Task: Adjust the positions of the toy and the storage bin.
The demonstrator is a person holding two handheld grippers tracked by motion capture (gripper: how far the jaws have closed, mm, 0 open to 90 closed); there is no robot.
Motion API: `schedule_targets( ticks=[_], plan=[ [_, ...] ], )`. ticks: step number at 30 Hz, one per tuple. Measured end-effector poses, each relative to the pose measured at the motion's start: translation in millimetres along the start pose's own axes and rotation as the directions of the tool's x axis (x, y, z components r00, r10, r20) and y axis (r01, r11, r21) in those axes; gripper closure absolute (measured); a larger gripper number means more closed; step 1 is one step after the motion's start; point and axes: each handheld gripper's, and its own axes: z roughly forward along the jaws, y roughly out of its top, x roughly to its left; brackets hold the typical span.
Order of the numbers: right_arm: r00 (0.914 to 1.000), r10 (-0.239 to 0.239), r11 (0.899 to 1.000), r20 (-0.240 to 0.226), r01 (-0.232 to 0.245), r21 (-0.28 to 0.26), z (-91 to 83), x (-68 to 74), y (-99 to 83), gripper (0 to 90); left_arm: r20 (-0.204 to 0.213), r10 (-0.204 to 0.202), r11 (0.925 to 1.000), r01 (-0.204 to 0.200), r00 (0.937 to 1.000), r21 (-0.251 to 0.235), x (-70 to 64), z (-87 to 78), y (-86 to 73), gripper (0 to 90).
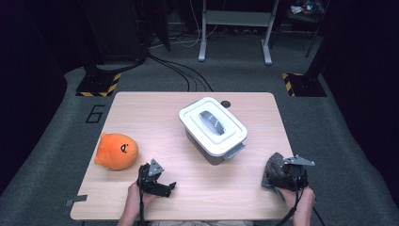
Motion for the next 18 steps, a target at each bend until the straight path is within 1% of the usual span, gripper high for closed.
schedule_targets(
  ticks=[2,7,8,10,12,13,14,16,18],
  plan=[
    [0.9996,-0.014,1.000,-0.023,0.013,-0.014,-1.7,3.1,4.9,11.7,0.000,0.000,1.0000,0.000,1.0000,0.000,0.0,0.0,0.0,0.2],
    [0.9968,-0.059,0.998,-0.054,0.058,-0.029,-2.9,12.0,19.3,9.6,0.000,0.001,1.0000,-0.001,1.0000,0.000,0.1,0.0,0.0,0.2],
    [0.9963,-0.060,0.998,-0.061,0.058,-0.036,-2.7,14.3,22.2,9.2,0.000,0.005,1.0000,-0.005,1.0000,0.004,0.4,-0.3,0.1,0.2],
    [0.9949,-0.071,0.997,-0.072,0.069,-0.039,-1.9,17.6,27.3,8.4,0.000,0.000,1.0000,0.000,1.0000,0.000,0.0,0.0,0.0,0.2],
    [0.9926,-0.090,0.995,-0.082,0.086,-0.052,-1.2,20.8,32.7,7.7,0.000,0.000,1.0000,0.000,1.0000,0.000,0.0,0.0,0.0,0.2],
    [0.9916,-0.090,0.995,-0.093,0.085,-0.053,-1.0,22.8,36.0,7.3,0.001,0.004,1.0000,-0.004,1.0000,0.003,0.3,-0.2,0.1,0.2],
    [0.9909,-0.096,0.994,-0.095,0.091,-0.059,-0.5,24.5,39.1,7.0,0.000,0.000,1.0000,0.000,1.0000,0.000,0.1,0.0,0.0,0.2],
    [0.9875,-0.120,0.991,-0.102,0.114,-0.066,0.4,27.6,47.2,6.4,0.000,0.000,1.0000,0.000,1.0000,0.000,0.0,0.0,0.0,0.2],
    [0.9851,-0.128,0.990,-0.114,0.120,-0.076,1.4,31.4,54.8,6.1,0.000,0.001,1.0000,-0.001,1.0000,0.001,0.1,0.0,0.0,0.1]
  ],
)
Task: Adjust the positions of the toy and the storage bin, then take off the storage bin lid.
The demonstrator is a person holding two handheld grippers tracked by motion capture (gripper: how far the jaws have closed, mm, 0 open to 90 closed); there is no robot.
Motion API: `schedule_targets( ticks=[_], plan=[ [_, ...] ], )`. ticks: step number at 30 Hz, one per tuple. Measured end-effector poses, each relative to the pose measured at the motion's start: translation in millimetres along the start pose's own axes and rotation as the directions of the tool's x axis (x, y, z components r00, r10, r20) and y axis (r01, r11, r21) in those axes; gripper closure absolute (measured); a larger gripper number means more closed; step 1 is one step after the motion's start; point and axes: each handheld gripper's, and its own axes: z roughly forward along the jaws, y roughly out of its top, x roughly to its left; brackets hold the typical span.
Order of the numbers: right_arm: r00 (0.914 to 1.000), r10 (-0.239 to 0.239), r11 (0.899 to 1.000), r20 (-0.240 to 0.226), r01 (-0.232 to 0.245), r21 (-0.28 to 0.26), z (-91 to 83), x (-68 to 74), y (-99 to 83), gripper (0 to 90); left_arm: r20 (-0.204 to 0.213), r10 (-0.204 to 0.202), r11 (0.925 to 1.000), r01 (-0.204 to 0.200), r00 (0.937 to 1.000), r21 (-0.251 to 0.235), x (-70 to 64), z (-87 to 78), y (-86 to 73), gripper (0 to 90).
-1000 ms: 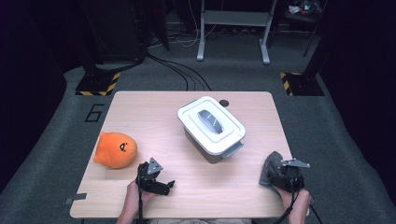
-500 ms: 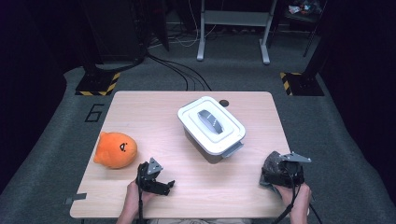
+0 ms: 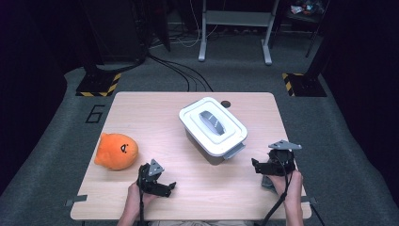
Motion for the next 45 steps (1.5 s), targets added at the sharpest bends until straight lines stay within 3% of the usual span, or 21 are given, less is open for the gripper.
schedule_targets(
  ticks=[10,27,45],
  plan=[
    [0.9977,-0.042,0.999,-0.054,0.040,-0.024,9.4,6.4,33.2,4.6,0.000,-0.001,1.0000,0.001,1.0000,-0.001,-0.1,0.1,0.0,0.2],
    [0.9925,-0.090,0.995,-0.083,0.086,-0.053,16.3,11.3,71.6,2.4,0.000,0.000,1.0000,0.000,1.0000,0.000,-0.1,0.0,0.0,0.2],
    [0.9806,-0.129,0.992,-0.148,0.126,-0.030,45.2,32.7,105.9,0.0,0.000,-0.001,1.0000,0.001,1.0000,-0.001,-0.1,0.0,0.0,0.2]
  ],
)
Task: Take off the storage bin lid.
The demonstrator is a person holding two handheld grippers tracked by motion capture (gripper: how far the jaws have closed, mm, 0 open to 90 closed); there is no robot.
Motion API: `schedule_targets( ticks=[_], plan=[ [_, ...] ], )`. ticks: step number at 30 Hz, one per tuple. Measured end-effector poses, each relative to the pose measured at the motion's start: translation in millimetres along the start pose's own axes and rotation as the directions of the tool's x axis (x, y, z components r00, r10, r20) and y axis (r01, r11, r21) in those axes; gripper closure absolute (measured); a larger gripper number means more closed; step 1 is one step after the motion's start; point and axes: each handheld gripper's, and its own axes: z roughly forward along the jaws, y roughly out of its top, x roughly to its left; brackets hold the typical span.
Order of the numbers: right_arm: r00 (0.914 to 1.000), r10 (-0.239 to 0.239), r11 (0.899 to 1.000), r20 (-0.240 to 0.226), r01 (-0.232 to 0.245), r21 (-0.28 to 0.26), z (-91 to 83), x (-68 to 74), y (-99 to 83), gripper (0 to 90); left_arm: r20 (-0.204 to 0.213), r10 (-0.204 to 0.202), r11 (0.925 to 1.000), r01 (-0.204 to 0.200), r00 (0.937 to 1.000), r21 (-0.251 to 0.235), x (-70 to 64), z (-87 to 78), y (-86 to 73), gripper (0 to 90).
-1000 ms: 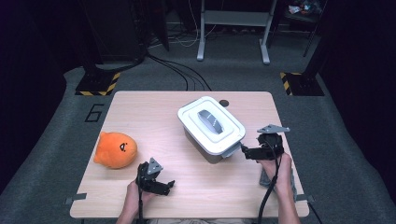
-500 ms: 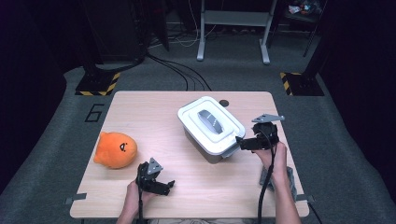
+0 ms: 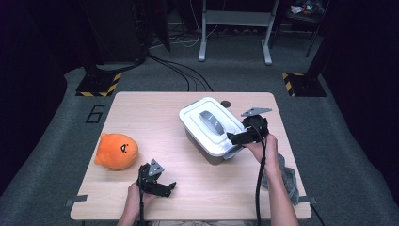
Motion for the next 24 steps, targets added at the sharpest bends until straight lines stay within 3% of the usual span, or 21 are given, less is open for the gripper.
schedule_targets(
  ticks=[14,17,20,24],
  plan=[
    [0.9958,-0.077,0.997,-0.049,0.078,0.011,24.6,19.2,23.7,0.1,0.000,0.000,1.0000,0.000,1.0000,0.000,0.0,0.0,0.0,0.2],
    [0.9934,-0.107,0.994,-0.042,0.107,0.010,28.5,25.4,28.0,10.5,0.000,0.000,1.0000,0.000,1.0000,0.000,0.0,0.0,0.0,0.2],
    [0.9911,-0.130,0.991,-0.029,0.129,-0.024,30.3,31.6,31.4,20.7,0.000,0.000,1.0000,0.000,1.0000,0.000,0.0,0.0,0.0,0.2],
    [0.9885,-0.149,0.989,-0.021,0.149,-0.016,34.8,40.6,36.6,30.1,0.001,0.000,1.0000,0.000,1.0000,0.000,0.0,0.0,0.0,0.2]
  ],
)
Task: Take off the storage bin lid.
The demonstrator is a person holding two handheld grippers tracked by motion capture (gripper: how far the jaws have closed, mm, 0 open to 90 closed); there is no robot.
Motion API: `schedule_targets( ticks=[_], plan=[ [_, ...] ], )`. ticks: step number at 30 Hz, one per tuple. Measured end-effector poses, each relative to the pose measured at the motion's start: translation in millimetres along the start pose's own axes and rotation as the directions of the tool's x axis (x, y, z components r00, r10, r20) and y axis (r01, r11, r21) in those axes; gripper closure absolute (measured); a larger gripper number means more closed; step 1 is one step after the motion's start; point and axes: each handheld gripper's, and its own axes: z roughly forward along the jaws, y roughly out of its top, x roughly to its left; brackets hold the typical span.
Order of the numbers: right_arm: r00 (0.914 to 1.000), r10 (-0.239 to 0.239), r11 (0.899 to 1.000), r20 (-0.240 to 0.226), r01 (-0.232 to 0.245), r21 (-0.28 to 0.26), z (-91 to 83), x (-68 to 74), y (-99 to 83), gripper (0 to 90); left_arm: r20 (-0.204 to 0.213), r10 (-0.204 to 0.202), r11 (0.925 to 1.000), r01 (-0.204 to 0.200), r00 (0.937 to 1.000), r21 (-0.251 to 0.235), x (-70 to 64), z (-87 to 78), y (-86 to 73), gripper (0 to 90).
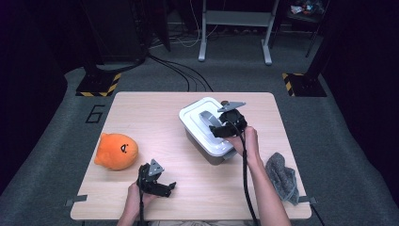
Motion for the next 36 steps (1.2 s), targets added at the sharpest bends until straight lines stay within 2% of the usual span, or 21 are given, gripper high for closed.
schedule_targets(
  ticks=[2,5,7,8,9,15,23,25,27,30,36],
  plan=[
    [0.9995,-0.030,1.000,0.014,0.030,0.006,3.5,1.9,2.2,35.6,-0.001,0.001,1.0000,-0.001,1.0000,0.000,0.1,0.0,0.0,0.2],
    [0.9996,-0.024,1.000,0.017,0.023,0.021,6.5,3.9,2.9,43.3,0.000,0.001,1.0000,-0.001,1.0000,0.000,0.1,0.0,0.0,0.2],
    [0.9992,-0.036,0.999,0.016,0.036,0.015,9.1,3.5,3.2,48.9,0.000,0.001,1.0000,-0.001,1.0000,0.000,0.1,0.0,0.0,0.2],
    [0.9997,-0.016,1.000,0.020,0.016,0.019,9.8,5.7,3.3,50.6,0.000,0.001,1.0000,-0.001,1.0000,0.000,0.1,0.0,0.0,0.2],
    [0.9992,-0.038,0.999,0.017,0.037,0.021,10.2,5.2,3.3,52.5,0.000,0.001,1.0000,-0.001,1.0000,0.000,0.1,0.0,0.0,0.2],
    [0.9993,-0.030,0.999,0.025,0.029,0.019,11.1,8.7,4.2,64.5,-0.001,0.002,1.0000,-0.002,1.0000,0.000,0.0,-0.1,0.0,0.2],
    [0.9997,-0.007,1.000,0.023,0.007,0.017,11.7,7.7,3.7,65.7,-0.001,0.001,1.0000,-0.001,1.0000,0.000,0.0,0.0,0.0,0.2],
    [0.9997,-0.013,1.000,0.022,0.013,0.002,11.2,6.5,3.9,65.8,0.000,0.001,1.0000,-0.001,1.0000,0.000,0.0,0.0,0.0,0.2],
    [0.9996,0.024,1.000,0.016,-0.024,-0.001,9.7,8.1,4.4,65.9,-0.001,0.001,1.0000,-0.001,1.0000,0.000,0.1,-0.1,0.0,0.2],
    [0.9999,0.009,1.000,0.014,-0.008,-0.021,8.4,6.3,5.9,66.0,0.000,0.001,1.0000,-0.001,1.0000,0.000,0.0,0.0,0.0,0.2],
    [0.9994,0.021,0.999,0.027,-0.021,-0.029,1.6,5.8,8.9,66.1,0.003,0.003,1.0000,-0.003,1.0000,0.004,0.1,-0.3,0.0,0.2]
  ],
)
